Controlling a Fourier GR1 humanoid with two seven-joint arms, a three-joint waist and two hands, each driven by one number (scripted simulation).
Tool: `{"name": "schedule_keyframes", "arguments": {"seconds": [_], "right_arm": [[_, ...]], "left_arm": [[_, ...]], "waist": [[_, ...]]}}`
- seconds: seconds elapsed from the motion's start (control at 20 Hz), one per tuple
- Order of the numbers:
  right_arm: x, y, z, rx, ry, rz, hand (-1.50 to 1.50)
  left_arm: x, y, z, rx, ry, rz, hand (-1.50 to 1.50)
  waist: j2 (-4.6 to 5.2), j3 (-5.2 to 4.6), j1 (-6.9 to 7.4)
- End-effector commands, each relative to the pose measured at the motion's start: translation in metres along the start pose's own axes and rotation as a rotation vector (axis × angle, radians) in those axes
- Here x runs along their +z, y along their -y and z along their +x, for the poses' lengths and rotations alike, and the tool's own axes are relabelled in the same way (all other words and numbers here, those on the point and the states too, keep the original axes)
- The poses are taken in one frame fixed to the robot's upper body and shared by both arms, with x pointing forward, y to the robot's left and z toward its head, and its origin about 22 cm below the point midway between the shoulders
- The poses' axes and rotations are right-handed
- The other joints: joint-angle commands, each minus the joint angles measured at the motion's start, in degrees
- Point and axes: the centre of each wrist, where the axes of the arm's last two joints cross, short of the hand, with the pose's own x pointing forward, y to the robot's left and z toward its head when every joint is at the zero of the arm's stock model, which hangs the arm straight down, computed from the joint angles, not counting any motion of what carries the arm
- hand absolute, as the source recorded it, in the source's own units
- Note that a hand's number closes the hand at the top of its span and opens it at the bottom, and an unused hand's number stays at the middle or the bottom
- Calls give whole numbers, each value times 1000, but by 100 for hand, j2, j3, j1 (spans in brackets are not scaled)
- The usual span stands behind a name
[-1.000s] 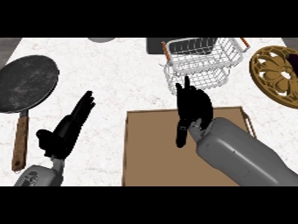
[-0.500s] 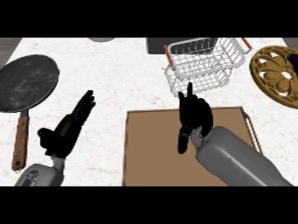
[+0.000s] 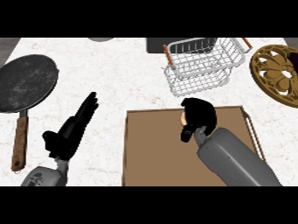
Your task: Pick the cupcake from the tray and place it in the tiered basket
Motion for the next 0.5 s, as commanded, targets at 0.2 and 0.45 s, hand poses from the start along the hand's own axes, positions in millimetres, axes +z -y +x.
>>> {"name": "schedule_keyframes", "arguments": {"seconds": [0.2,0.45], "right_arm": [[-5,-6,16,-24,86,-88,150],[1,-17,6,-41,84,-112,150]], "left_arm": [[-4,-10,0,-9,17,10,0],[-4,-5,3,-5,13,-24,0]], "waist": [[4,1,4],[0,1,-9]]}}
